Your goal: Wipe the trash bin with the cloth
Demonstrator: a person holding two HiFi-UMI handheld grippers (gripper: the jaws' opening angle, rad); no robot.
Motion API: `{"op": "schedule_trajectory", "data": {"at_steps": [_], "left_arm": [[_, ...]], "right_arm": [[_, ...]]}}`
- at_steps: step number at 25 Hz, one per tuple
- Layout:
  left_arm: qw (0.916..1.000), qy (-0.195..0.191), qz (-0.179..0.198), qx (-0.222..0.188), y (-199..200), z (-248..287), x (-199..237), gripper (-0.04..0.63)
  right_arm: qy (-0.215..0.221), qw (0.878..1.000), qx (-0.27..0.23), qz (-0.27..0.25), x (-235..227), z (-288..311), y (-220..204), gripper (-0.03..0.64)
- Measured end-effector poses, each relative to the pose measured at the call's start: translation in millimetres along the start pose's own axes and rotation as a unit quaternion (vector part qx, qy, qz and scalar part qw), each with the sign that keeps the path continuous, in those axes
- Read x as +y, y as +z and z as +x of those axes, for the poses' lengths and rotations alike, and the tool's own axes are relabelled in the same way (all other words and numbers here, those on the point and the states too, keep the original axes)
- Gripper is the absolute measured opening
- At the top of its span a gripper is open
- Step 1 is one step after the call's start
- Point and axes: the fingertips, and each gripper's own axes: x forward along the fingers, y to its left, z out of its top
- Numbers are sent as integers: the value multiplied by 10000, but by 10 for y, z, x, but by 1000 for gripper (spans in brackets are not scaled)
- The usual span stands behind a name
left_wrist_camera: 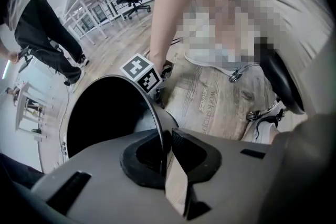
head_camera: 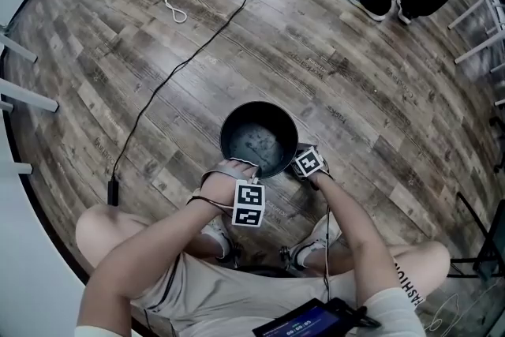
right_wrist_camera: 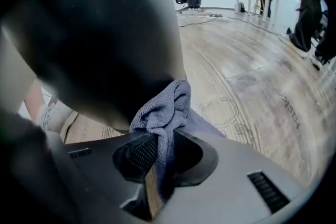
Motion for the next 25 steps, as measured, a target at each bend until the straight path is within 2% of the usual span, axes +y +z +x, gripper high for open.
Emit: {"op": "schedule_trajectory", "data": {"at_steps": [2, 4, 6, 9, 10, 12, 15, 17, 18, 19, 25], "left_arm": [[10000, -11, -15, -13, -2, -2, -15, 41], [9999, -65, -70, -110, 11, -30, -21, 47], [9993, -178, -165, -273, 9, -89, -21, 104], [9969, -497, -314, -515, -58, -175, -46, 181], [9968, -575, -263, -481, -114, -183, -60, 201], [9981, -580, 85, -169, -269, -149, -93, 227], [9969, -302, 631, 360, -449, -39, -89, 227], [9955, -62, 790, 527, -487, 6, -37, 217], [9953, 37, 803, 546, -483, 16, -6, 183], [9954, 93, 787, 546, -474, 19, 17, 119], [9947, -23, 813, 635, -415, 26, -26, 83]], "right_arm": [[3, 9999, 57, 109, 26, -38, 8, 64], [-203, 9996, 175, 43, 20, -235, -15, 64], [-265, 9994, 66, -211, 66, -554, 40, 64], [-25, 9984, -136, -557, 254, -1061, 48, 64], [17, 9980, -205, -600, 316, -1244, 45, 64], [52, 9973, -406, -609, 440, -1606, 83, 64], [73, 9954, -779, -557, 613, -2050, 246, 64], [54, 9936, -1000, -518, 697, -2247, 376, 64], [39, 9928, -1087, -504, 728, -2309, 431, 64], [31, 9920, -1156, -501, 755, -2348, 476, 64], [130, 9889, -1211, -847, 917, -2208, 577, 64]]}}
